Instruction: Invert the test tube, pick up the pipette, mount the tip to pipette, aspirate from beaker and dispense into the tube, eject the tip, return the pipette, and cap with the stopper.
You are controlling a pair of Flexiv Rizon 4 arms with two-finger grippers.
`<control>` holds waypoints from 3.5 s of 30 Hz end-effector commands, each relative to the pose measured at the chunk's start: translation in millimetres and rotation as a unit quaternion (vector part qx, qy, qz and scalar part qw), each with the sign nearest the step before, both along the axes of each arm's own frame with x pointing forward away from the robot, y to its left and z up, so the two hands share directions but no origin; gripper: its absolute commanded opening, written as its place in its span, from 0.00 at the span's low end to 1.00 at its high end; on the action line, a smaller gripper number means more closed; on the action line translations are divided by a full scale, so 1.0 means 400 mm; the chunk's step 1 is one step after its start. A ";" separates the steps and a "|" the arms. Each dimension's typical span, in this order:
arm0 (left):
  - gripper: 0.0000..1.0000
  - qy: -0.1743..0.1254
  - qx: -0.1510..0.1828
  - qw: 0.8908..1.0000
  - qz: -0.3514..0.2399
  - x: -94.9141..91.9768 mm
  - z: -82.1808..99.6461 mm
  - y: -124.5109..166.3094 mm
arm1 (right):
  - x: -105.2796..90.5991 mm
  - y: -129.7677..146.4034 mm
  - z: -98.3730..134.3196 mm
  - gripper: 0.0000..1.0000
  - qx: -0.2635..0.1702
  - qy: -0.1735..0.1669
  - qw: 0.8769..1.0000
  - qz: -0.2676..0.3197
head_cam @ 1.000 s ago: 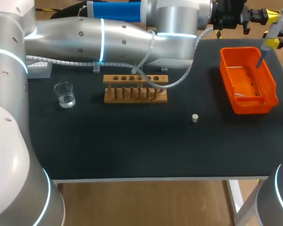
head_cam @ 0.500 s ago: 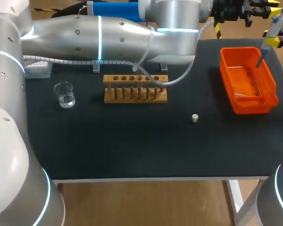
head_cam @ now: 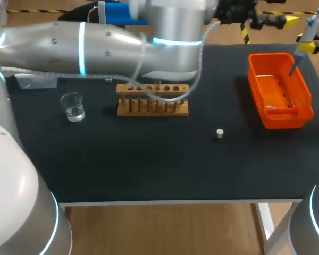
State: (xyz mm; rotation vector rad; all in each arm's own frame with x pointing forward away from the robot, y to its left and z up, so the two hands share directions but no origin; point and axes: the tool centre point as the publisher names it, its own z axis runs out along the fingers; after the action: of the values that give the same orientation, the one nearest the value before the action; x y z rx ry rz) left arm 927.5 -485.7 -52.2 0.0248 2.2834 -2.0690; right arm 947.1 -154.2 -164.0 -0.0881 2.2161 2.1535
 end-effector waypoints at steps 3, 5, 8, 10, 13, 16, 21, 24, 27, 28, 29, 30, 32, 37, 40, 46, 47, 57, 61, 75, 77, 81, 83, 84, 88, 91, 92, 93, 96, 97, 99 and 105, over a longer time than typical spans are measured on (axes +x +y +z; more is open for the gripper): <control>1.00 -0.019 -0.016 1.000 0.016 -0.060 -0.023 0.184 | -0.001 -0.001 0.003 0.00 -0.002 0.000 1.000 0.000; 1.00 -0.017 -0.020 0.999 0.020 -0.067 -0.035 0.219 | -0.001 -0.001 0.003 0.00 -0.002 0.000 1.000 0.000; 1.00 -0.017 -0.030 0.999 0.019 -0.080 -0.055 0.264 | -0.001 -0.001 0.003 0.00 -0.002 0.000 1.000 0.000; 1.00 -0.020 -0.033 0.999 0.024 -0.087 -0.073 0.290 | -0.001 -0.001 0.003 0.00 -0.002 0.000 1.000 0.000; 1.00 -0.026 -0.039 0.999 0.019 -0.099 -0.096 0.319 | -0.001 -0.001 0.003 0.00 -0.002 0.000 1.000 0.000; 1.00 -0.019 -0.046 0.998 0.027 -0.108 -0.121 0.361 | -0.001 -0.001 0.003 0.00 -0.002 0.000 1.000 0.000; 1.00 -0.005 -0.050 0.998 0.034 -0.126 -0.171 0.416 | -0.001 -0.001 0.003 0.00 -0.002 0.000 1.000 0.000; 1.00 0.000 -0.059 0.997 0.041 -0.139 -0.197 0.444 | -0.001 -0.001 0.003 0.00 -0.002 0.000 1.000 0.000; 1.00 0.004 -0.059 0.997 0.044 -0.152 -0.224 0.476 | -0.001 -0.001 0.003 0.00 -0.002 0.000 1.000 0.000; 1.00 0.005 -0.059 0.997 0.046 -0.155 -0.229 0.482 | -0.001 -0.001 0.003 0.00 -0.002 0.000 1.000 0.000; 1.00 0.011 -0.058 0.997 0.049 -0.157 -0.232 0.487 | -0.001 -0.001 0.003 0.00 -0.002 0.000 1.000 0.000; 1.00 0.010 -0.060 0.997 0.053 -0.160 -0.239 0.498 | -0.001 -0.001 0.003 0.00 -0.002 0.000 1.000 0.000; 1.00 0.017 -0.057 0.996 0.060 -0.164 -0.248 0.518 | -0.001 -0.001 0.003 0.00 -0.002 0.000 1.000 0.000; 1.00 0.018 -0.050 0.996 0.065 -0.169 -0.253 0.558 | -0.001 -0.001 0.003 0.00 -0.002 0.000 1.000 0.000; 1.00 0.019 -0.047 0.996 0.067 -0.176 -0.257 0.579 | -0.001 -0.001 0.003 0.00 -0.002 0.000 1.000 0.000; 1.00 0.022 -0.040 0.996 0.070 -0.184 -0.258 0.599 | -0.001 -0.001 0.003 0.00 -0.002 0.000 1.000 0.000; 1.00 0.022 -0.041 0.996 0.071 -0.185 -0.257 0.602 | -0.001 -0.001 0.003 0.00 -0.002 0.000 1.000 0.000; 1.00 0.028 -0.045 0.995 0.080 -0.191 -0.255 0.615 | -0.001 -0.001 0.003 0.00 -0.002 0.000 1.000 0.000; 1.00 0.030 -0.042 0.996 0.078 -0.189 -0.249 0.612 | -0.001 -0.001 0.003 0.00 -0.002 0.000 1.000 0.000; 1.00 0.030 -0.042 0.996 0.078 -0.189 -0.249 0.612 | -0.001 -0.001 0.003 0.00 -0.002 0.000 1.000 0.000; 1.00 0.030 -0.042 0.996 0.078 -0.189 -0.249 0.612 | -0.001 -0.001 0.003 0.00 -0.002 0.000 1.000 0.000; 1.00 0.030 -0.042 0.996 0.078 -0.189 -0.249 0.612 | -0.001 -0.001 0.003 0.00 -0.002 0.000 1.000 0.000; 1.00 0.030 -0.042 0.996 0.078 -0.189 -0.249 0.612 | -0.001 -0.001 0.003 0.00 -0.002 0.000 1.000 0.000; 1.00 0.030 -0.042 0.996 0.078 -0.189 -0.249 0.612 | -0.001 -0.001 0.003 0.00 -0.002 0.000 1.000 0.000; 1.00 0.030 -0.042 0.996 0.078 -0.189 -0.249 0.612 | -0.025 0.017 0.006 0.00 -0.004 -0.002 1.000 -0.013; 1.00 0.030 -0.042 0.996 0.078 -0.189 -0.249 0.612 | -0.064 0.052 0.012 0.00 -0.005 -0.002 1.000 -0.024; 1.00 0.030 -0.042 0.996 0.078 -0.189 -0.249 0.612 | -0.076 0.067 0.013 0.00 -0.002 0.000 1.000 -0.024; 1.00 0.030 -0.042 0.996 0.078 -0.189 -0.249 0.612 | -0.088 0.081 0.014 0.00 0.000 0.002 1.000 -0.029; 1.00 0.030 -0.042 0.996 0.078 -0.189 -0.249 0.612 | -0.125 0.134 0.004 0.00 0.003 0.000 1.000 -0.024; 1.00 0.030 -0.042 0.996 0.078 -0.189 -0.249 0.612 | -0.132 0.152 -0.002 0.00 0.005 0.000 1.000 -0.026; 1.00 0.030 -0.042 0.996 0.078 -0.189 -0.249 0.612 | -0.150 0.191 -0.013 0.00 0.007 0.003 1.000 -0.019; 1.00 0.030 -0.042 0.996 0.078 -0.189 -0.249 0.612 | -0.180 0.302 -0.025 0.00 0.004 -0.003 1.000 0.004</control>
State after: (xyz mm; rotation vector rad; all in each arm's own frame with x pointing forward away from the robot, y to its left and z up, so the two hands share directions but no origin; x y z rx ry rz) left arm 851.7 -240.2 -151.9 -0.2139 2.1521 -2.1104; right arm 881.7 -59.9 -175.9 -0.1787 2.2337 2.1982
